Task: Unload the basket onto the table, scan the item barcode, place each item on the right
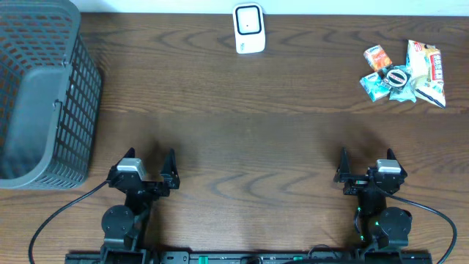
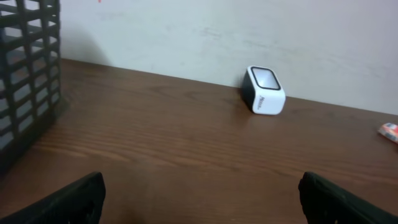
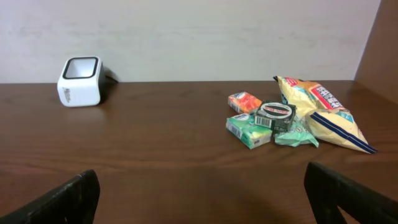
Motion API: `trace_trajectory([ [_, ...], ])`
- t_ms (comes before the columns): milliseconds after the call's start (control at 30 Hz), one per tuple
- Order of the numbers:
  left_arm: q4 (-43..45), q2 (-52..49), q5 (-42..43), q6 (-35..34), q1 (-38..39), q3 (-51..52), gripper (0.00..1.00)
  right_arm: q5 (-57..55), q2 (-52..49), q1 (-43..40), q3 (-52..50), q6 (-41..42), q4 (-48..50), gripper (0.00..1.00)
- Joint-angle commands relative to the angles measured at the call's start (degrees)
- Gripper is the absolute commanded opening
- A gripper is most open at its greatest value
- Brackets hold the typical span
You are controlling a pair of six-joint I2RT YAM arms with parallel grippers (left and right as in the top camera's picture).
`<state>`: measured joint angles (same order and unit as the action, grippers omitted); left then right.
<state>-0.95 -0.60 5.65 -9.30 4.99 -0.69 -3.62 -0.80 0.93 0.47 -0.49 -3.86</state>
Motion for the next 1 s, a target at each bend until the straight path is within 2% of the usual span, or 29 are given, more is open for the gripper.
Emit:
trace_trajectory([
  [0, -2.7, 0.5, 0.1, -1.1, -0.3, 0.5, 0.98, 0.1, 0.1, -0.1, -0.2, -0.4, -0.2, 0.99],
  [700, -2.7, 0.5, -0.3, -2.3, -0.3, 0.5, 0.97, 0.1, 0.1, -0.1, -0.2, -0.4, -0.2, 0.99],
  [867, -2.7, 0.5, -0.2, -1.6, -0.3, 0.5, 0.98, 0.1, 0.1, -0.1, -0.2, -0.4, -0.2, 0.99],
  [967, -2.7, 0.5, 0.9, 1.1, -0.3, 0.5, 0.98, 0.1, 0.1, -0.1, -0.2, -0.4, -0.2, 0.99],
])
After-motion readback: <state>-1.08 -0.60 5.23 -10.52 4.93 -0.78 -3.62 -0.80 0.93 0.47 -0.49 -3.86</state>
